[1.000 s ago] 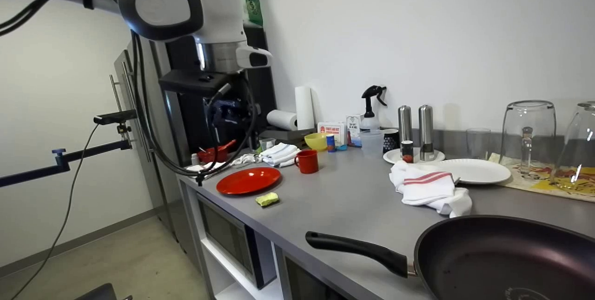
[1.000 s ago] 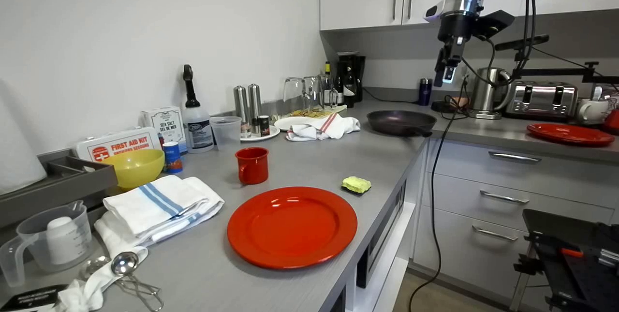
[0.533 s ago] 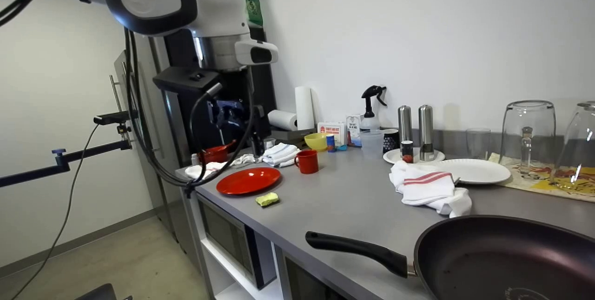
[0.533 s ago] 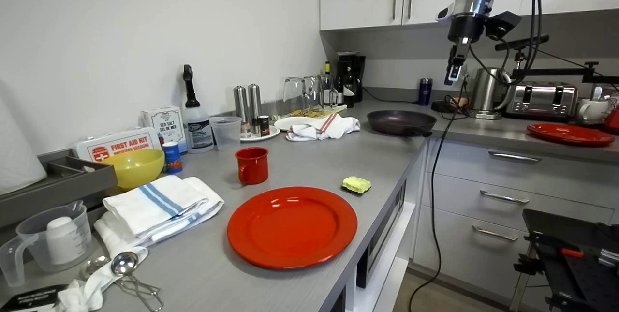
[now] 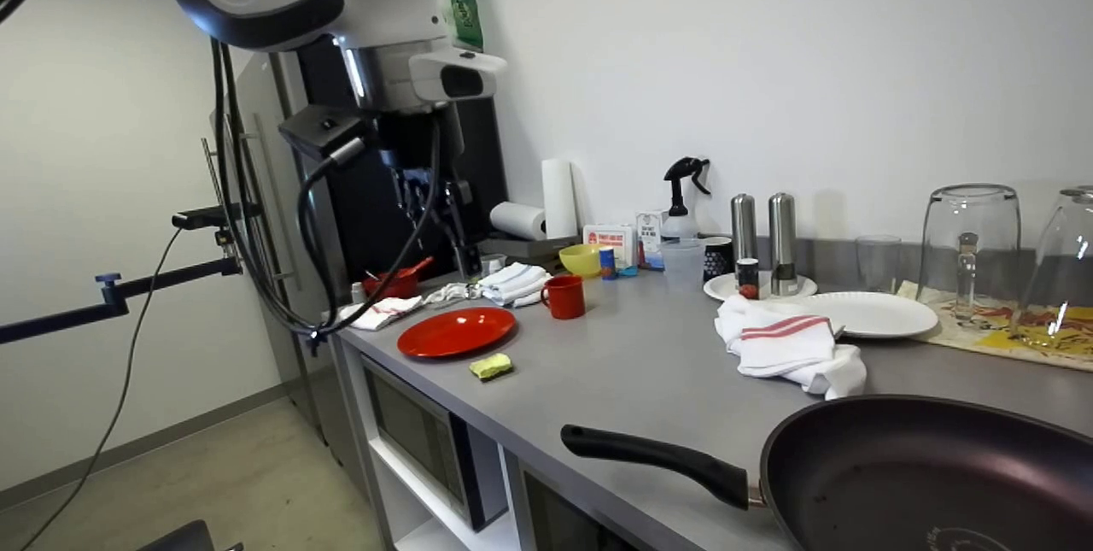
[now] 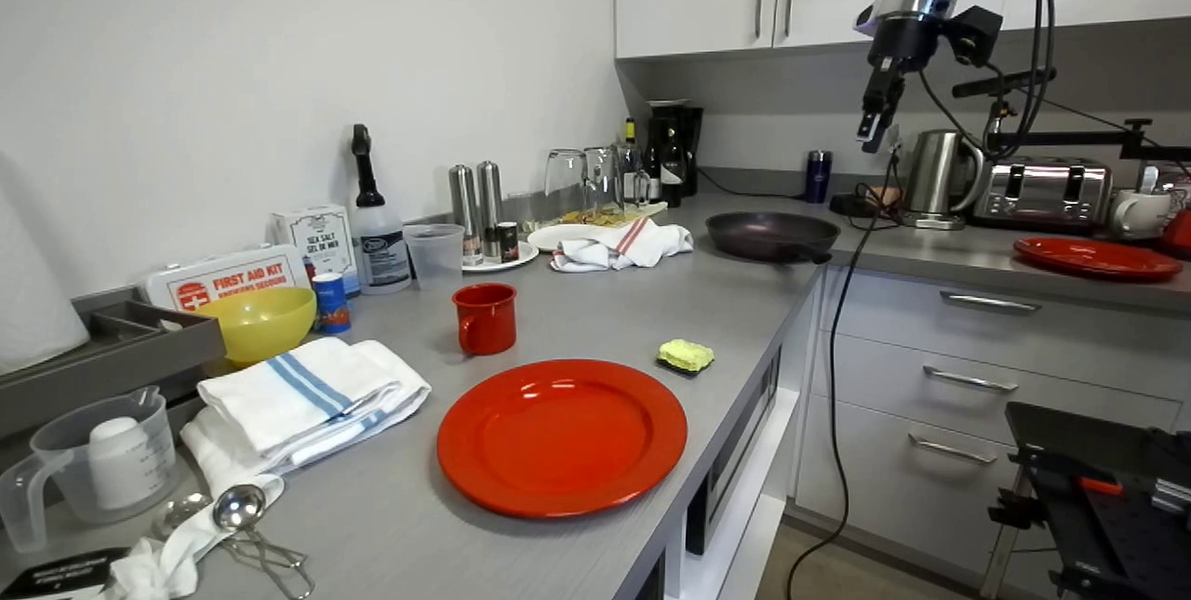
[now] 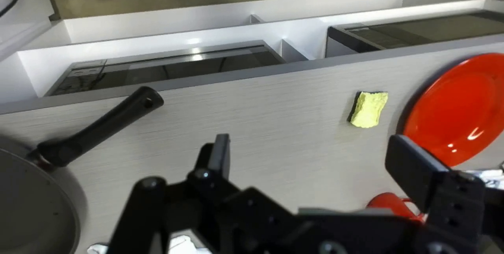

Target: Move the pan to the left

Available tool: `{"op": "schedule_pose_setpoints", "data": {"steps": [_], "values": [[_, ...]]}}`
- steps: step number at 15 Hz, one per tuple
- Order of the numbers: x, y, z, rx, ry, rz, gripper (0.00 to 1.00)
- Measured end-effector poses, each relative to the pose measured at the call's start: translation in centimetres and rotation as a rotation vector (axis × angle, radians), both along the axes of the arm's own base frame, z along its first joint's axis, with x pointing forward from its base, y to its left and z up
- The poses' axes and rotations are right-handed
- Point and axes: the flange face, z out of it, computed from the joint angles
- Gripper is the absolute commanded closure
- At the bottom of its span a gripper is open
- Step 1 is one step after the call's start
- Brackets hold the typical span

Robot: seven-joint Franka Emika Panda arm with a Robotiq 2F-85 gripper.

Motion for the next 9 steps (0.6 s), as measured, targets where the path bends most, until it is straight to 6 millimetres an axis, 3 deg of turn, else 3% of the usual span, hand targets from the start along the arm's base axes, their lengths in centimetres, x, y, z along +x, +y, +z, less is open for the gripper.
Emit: {"op": "schedule_pose_setpoints", "data": {"steps": [5,9], "values": [[3.1,3.9,0.1,-0.063,-0.063,-0.109,0.00],[3.9,3.8,-1.4,-0.158,-0.059,-0.199,0.00]]}}
